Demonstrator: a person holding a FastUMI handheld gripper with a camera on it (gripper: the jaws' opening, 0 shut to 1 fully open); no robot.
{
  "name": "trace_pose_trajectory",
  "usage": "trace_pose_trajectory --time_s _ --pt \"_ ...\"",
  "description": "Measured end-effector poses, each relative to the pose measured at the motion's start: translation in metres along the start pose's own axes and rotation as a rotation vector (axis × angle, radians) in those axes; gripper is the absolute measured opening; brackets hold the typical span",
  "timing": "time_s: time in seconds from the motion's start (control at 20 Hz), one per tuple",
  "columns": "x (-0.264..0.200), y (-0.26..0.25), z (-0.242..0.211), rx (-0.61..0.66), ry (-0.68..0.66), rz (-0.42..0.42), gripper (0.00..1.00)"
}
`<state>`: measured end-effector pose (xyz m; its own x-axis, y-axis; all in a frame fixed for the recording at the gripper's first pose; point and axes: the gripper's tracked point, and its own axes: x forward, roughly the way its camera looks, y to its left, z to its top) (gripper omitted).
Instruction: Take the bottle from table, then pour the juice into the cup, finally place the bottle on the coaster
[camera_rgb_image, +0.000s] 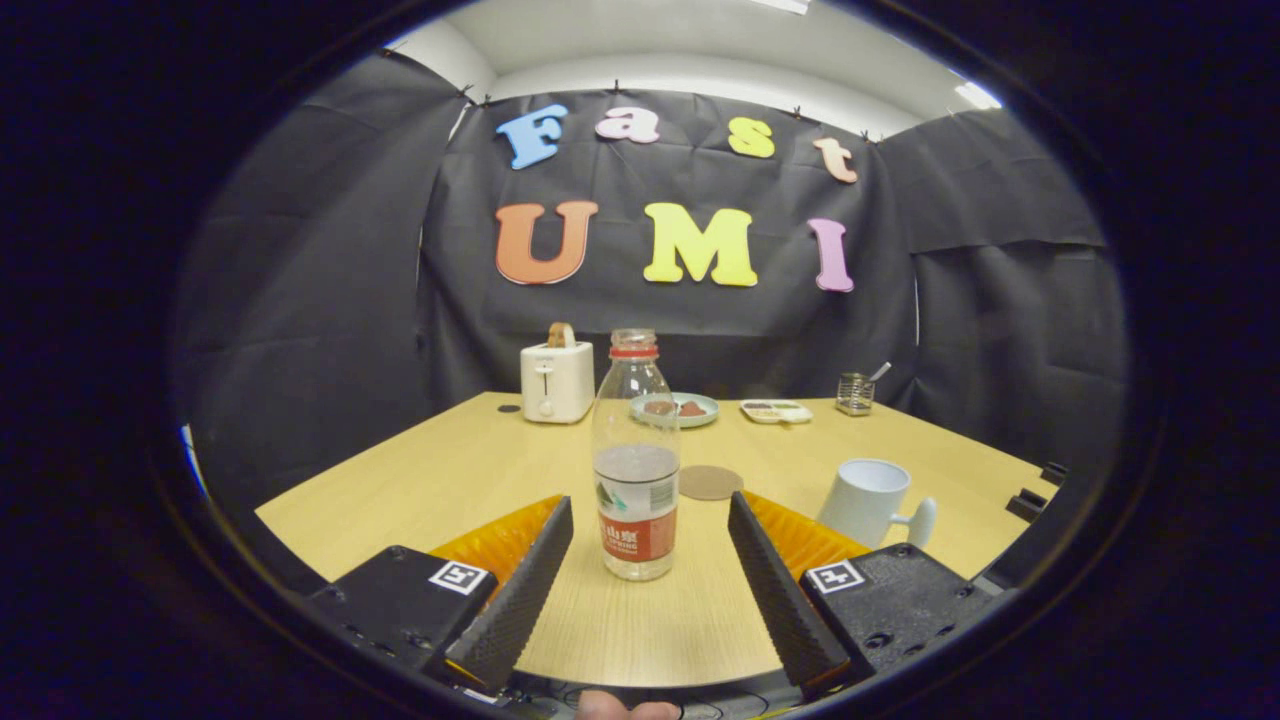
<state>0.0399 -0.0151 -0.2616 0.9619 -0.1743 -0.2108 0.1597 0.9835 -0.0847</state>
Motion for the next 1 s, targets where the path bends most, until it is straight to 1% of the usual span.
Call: trace_pose_trajectory --time_s 0.1,0.35,0.75,0.85,1.0 --pt "0.012 0.002 -0.010 -0.011 0.014 -0.007 1.00" --pt "0.040 0.011 -0.015 -0.071 0.020 -0.010 1.00" --pt "0.074 0.007 -0.016 -0.107 0.053 -0.012 1.00" --pt "0.080 0.010 -0.013 -0.111 0.052 0.008 1.00" --pt "0.087 0.008 -0.016 -0.109 0.068 0.009 1.00"
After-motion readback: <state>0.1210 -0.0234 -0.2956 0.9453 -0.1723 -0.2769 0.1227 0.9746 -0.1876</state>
